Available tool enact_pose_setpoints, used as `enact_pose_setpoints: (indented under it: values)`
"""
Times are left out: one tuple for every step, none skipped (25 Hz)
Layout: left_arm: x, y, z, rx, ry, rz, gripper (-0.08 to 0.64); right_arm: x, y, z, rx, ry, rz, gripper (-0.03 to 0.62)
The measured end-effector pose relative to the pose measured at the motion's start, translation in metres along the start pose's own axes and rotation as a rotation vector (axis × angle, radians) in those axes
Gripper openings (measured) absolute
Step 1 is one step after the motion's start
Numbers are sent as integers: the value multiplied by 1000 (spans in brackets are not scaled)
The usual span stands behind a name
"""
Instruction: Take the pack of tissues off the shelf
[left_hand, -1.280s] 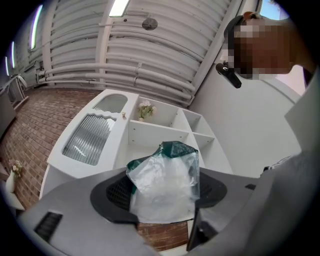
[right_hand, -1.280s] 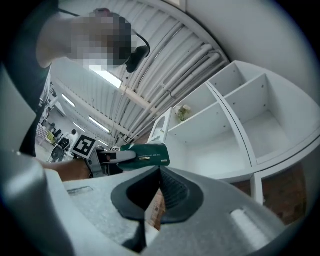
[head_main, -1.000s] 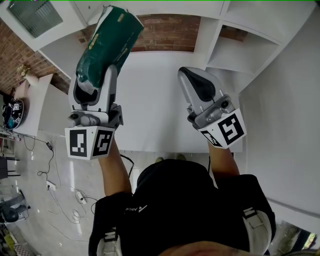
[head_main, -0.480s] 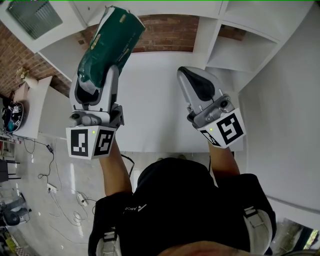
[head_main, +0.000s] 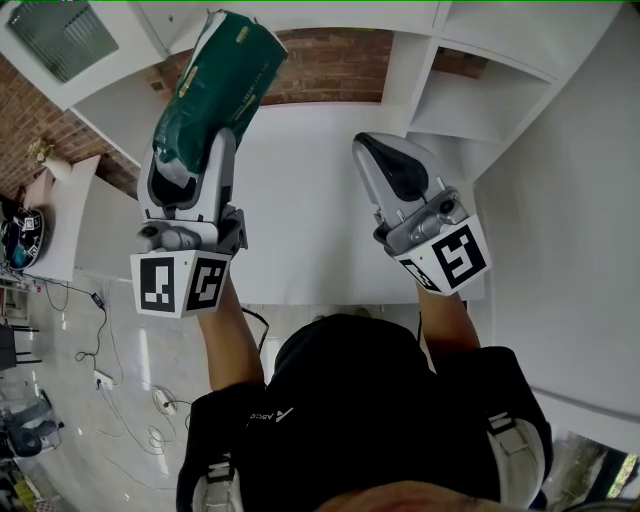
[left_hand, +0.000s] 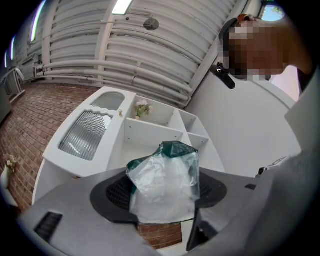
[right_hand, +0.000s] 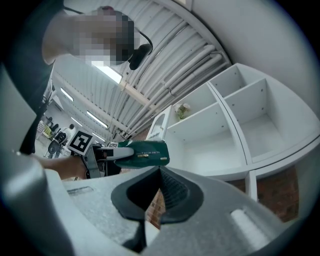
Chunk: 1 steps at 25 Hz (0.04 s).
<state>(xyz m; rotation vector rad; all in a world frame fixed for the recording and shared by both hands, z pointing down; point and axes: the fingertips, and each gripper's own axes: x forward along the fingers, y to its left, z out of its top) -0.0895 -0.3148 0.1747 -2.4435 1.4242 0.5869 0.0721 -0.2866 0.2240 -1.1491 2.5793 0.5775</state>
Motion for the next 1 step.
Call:
enact_pose_setpoints:
  values:
    - [1, 0, 0, -1, 0, 0, 291, 0, 0, 0, 0, 2, 0, 0]
